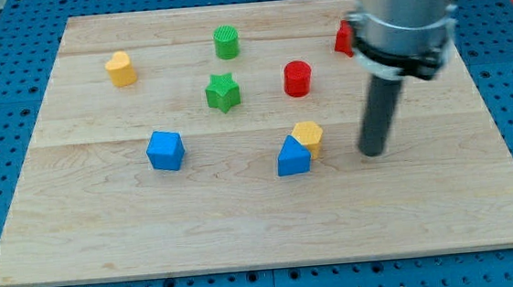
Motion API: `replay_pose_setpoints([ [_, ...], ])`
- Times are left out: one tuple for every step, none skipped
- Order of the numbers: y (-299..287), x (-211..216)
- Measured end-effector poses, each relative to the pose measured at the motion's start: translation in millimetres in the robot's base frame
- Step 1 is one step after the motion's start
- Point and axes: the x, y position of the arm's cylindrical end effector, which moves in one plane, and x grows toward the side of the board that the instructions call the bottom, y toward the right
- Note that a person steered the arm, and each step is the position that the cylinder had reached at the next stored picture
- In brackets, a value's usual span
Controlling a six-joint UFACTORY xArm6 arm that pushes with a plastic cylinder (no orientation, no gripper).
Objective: Place yellow hexagon on left to red circle
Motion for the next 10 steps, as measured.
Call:
replay_pose_setpoints([
  [-57.0, -1.6],
  [-108.4, -20.8],
  [-114.7, 2.3],
  [-137.0, -41.4],
  [-133.0, -57.4],
  [-134.0, -83.4],
  [-139.7, -89.5],
  [-148.3, -91.0],
  [-147.8, -98.8],
  [-120.2, -114.4],
])
